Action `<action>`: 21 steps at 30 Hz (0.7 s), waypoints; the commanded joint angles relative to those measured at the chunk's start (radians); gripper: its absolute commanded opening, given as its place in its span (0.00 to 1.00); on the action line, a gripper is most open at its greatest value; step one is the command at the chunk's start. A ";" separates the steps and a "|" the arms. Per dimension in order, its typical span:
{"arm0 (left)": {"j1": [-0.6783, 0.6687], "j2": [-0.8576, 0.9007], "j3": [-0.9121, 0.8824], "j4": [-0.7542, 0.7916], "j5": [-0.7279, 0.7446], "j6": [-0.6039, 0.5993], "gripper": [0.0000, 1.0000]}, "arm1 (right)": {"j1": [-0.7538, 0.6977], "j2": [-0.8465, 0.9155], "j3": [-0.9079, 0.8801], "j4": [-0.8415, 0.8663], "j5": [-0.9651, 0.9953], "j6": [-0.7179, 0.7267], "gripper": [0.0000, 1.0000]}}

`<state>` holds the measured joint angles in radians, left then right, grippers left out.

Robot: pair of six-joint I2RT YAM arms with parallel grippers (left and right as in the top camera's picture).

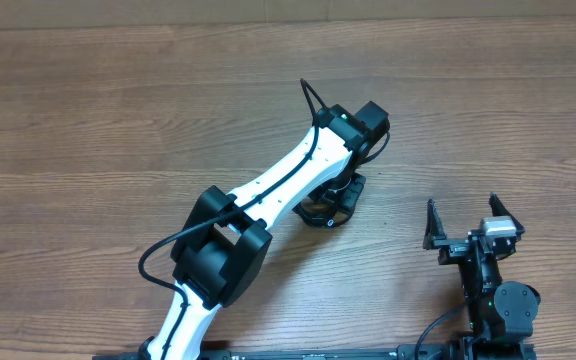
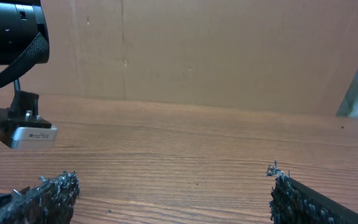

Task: Untangle cables
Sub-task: 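Close the left gripper on a loop of the black cable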

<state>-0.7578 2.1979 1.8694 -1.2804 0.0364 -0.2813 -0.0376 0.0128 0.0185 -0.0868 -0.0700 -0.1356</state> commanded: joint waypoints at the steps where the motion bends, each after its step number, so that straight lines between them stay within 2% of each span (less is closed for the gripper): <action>1: -0.006 0.017 -0.007 0.003 -0.018 0.003 0.56 | 0.003 -0.010 -0.010 0.006 0.013 -0.004 1.00; 9: -0.009 0.020 -0.011 0.002 -0.016 -0.011 0.51 | 0.003 -0.010 -0.010 0.006 0.013 -0.004 1.00; 11: -0.009 0.020 -0.011 0.002 -0.006 -0.011 0.55 | 0.003 -0.010 -0.010 0.006 0.013 -0.004 1.00; 13: -0.009 0.021 -0.011 0.001 0.019 -0.010 0.64 | 0.003 -0.010 -0.010 0.006 0.013 -0.004 1.00; 14: -0.009 0.021 -0.013 0.000 0.026 -0.010 0.64 | 0.003 -0.010 -0.010 0.006 0.013 -0.004 1.00; 21: -0.009 0.022 -0.037 0.004 0.015 -0.003 0.57 | 0.003 -0.010 -0.010 0.006 0.013 -0.004 1.00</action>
<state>-0.7597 2.1994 1.8523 -1.2781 0.0479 -0.2874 -0.0376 0.0128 0.0185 -0.0864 -0.0696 -0.1352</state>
